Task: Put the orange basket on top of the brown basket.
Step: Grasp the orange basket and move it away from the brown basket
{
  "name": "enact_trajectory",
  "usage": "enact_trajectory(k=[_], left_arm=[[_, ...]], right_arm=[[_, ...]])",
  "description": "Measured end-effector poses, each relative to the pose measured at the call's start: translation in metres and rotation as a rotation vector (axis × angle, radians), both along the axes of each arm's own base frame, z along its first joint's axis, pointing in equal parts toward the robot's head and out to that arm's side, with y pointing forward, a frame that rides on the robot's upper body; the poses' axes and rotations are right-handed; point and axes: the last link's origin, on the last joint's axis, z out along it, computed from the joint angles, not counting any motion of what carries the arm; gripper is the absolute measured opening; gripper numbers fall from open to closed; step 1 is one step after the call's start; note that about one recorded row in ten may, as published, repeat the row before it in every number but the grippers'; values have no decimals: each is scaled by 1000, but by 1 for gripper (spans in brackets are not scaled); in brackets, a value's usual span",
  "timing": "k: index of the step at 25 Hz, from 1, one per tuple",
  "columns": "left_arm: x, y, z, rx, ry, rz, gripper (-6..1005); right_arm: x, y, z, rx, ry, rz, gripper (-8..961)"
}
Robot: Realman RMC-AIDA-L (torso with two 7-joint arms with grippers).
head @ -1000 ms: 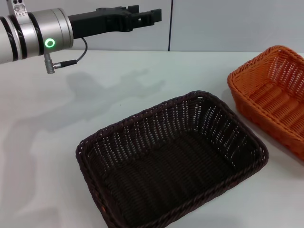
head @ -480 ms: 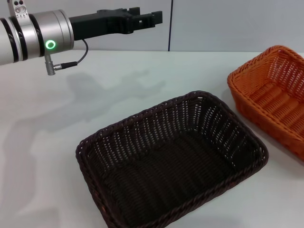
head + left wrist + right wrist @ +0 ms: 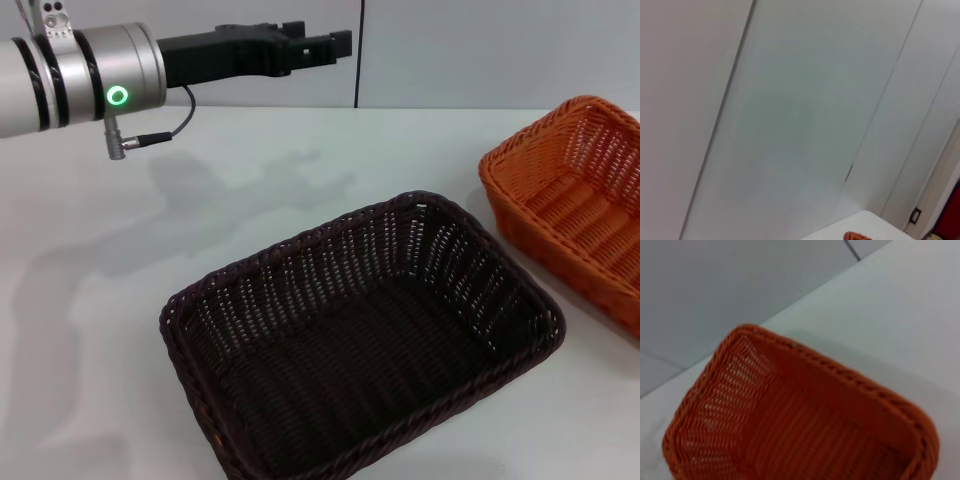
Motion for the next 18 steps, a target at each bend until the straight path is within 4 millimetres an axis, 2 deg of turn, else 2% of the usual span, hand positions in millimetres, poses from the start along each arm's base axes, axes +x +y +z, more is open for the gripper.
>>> enact_trajectory(k=[3, 12, 18], left_arm=[[0, 0, -3, -7, 12, -5, 813], [-2, 0, -3, -7, 16, -1, 813], [0, 1, -3, -3, 18, -5, 813]], right_arm=[[-1, 3, -4, -8, 15, -2, 678], [4, 1, -3, -30, 3, -32, 827], [12, 1, -8, -33, 13, -64, 826]])
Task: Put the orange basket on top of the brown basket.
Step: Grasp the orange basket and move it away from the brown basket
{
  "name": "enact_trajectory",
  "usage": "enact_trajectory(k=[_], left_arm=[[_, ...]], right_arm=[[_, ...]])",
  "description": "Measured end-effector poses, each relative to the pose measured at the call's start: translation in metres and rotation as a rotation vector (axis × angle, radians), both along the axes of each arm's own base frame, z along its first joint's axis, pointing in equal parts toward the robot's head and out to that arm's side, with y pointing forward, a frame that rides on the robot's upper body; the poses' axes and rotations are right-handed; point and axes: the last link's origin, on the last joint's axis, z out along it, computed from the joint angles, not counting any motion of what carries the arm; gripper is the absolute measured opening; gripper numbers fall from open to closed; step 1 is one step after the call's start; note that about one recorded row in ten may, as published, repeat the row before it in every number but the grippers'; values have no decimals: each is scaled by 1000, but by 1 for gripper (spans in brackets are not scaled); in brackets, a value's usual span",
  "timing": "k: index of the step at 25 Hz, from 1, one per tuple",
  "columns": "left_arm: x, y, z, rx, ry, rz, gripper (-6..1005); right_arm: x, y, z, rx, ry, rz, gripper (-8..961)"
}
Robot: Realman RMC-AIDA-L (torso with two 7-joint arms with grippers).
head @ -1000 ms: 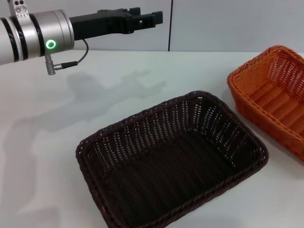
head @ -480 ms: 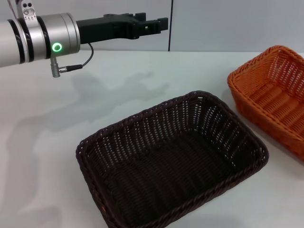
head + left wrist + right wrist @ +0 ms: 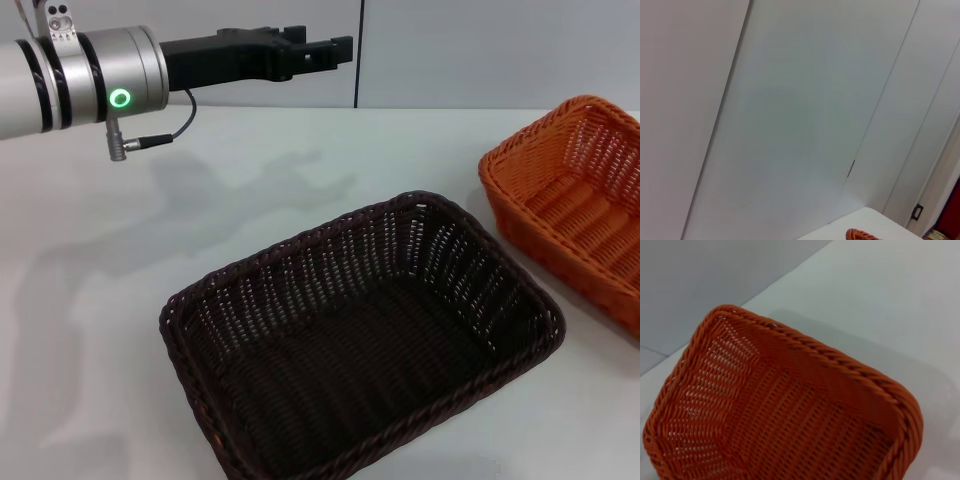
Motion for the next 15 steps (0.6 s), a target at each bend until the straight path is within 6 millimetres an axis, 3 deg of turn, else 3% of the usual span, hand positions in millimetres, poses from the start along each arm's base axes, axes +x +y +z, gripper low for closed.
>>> enact_trajectory(k=[10, 15], left_arm=[[-2, 1, 1, 7, -4, 9, 813], [-3, 0, 0, 7, -7, 14, 813]], right_arm=[[19, 8, -26, 43, 7, -50, 827], [23, 5, -23, 108, -17, -41, 726]])
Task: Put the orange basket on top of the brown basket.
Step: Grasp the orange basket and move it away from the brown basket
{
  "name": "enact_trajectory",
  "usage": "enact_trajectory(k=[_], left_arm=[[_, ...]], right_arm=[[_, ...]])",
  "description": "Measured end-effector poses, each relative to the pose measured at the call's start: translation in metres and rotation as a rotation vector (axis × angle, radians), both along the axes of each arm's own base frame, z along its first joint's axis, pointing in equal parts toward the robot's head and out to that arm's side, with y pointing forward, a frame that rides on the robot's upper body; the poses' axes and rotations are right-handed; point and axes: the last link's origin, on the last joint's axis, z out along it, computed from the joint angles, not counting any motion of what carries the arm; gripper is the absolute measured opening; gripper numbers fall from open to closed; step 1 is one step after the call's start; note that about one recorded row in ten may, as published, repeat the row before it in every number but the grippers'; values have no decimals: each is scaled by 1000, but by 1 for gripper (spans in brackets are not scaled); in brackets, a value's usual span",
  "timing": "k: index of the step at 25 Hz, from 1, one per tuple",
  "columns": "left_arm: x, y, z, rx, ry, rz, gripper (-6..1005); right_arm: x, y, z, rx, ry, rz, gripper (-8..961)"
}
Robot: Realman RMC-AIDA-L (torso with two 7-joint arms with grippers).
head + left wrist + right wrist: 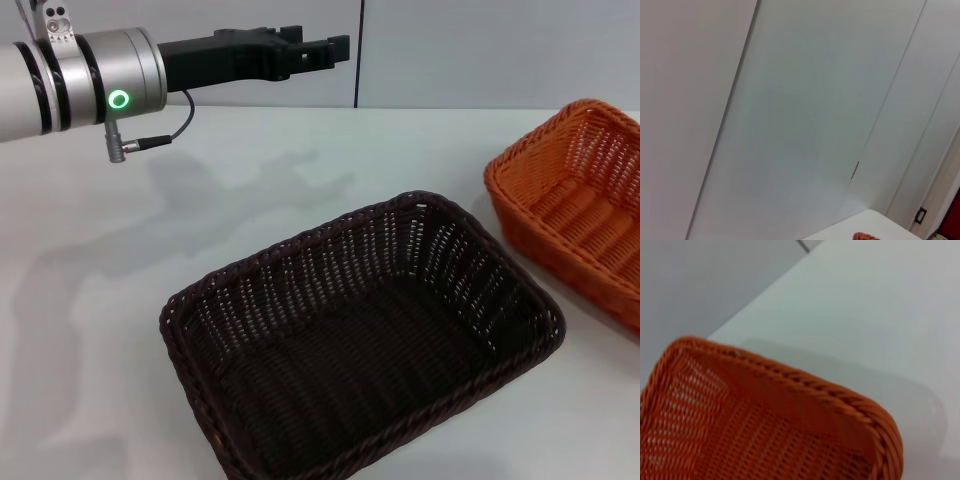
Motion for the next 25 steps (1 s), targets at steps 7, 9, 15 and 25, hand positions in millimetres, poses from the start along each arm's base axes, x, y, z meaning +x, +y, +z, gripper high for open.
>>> enact_trajectory(k=[7, 9, 15, 25], left_arm=[[-1, 0, -2, -1, -2, 8, 813], [-1, 1, -2, -1, -3, 9, 813], [0, 1, -5, -5, -5, 13, 813], [0, 1, -5, -6, -7, 16, 813]], right_arm=[[2, -2, 4, 12, -10, 7, 550], [2, -3, 5, 10, -13, 6, 500], [9, -8, 9, 43, -26, -6, 352], [15, -18, 13, 211, 27, 77, 268]])
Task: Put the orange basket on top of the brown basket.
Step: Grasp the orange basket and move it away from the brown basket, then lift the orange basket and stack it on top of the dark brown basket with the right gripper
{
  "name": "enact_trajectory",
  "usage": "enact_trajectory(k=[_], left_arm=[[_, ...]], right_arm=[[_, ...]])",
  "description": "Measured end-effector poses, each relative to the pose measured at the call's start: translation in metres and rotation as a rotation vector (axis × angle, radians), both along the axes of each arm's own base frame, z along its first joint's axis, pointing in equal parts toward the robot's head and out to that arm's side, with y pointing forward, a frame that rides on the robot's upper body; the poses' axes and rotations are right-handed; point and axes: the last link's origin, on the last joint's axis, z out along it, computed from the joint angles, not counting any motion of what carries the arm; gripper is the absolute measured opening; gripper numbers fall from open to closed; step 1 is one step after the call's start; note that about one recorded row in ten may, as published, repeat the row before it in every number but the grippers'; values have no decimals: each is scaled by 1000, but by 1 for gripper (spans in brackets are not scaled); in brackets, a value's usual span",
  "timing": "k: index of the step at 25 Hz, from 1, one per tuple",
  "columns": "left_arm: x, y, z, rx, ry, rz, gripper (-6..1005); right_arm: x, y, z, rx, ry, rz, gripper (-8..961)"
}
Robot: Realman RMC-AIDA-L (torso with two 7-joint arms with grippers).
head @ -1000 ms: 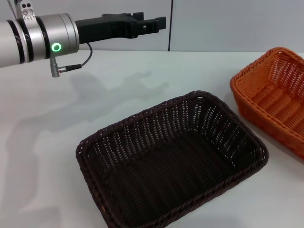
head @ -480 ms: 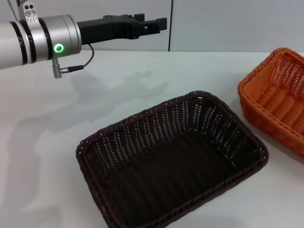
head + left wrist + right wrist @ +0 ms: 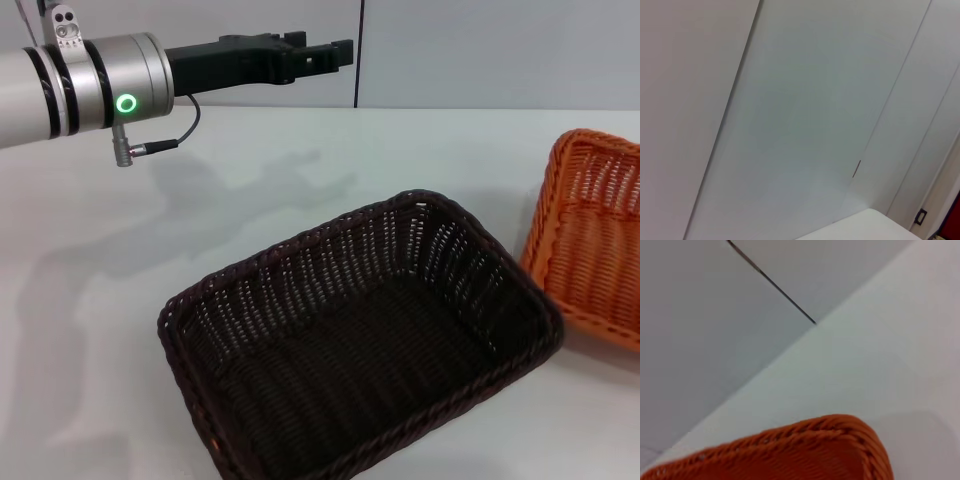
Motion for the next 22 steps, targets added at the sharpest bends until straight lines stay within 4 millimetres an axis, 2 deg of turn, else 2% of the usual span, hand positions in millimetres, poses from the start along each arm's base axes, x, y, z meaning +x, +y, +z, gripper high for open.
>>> enact_trajectory(k=[5, 18, 22], left_arm=[[0, 0, 1, 3, -3, 1, 813], [-5, 4, 4, 37, 4, 29, 813], [-6, 6, 6, 51, 3, 34, 813]], right_arm=[[1, -4, 3, 94, 17, 41, 223], [-3, -6, 12, 316, 34, 120, 233], [-13, 0, 16, 434, 58, 192, 237]])
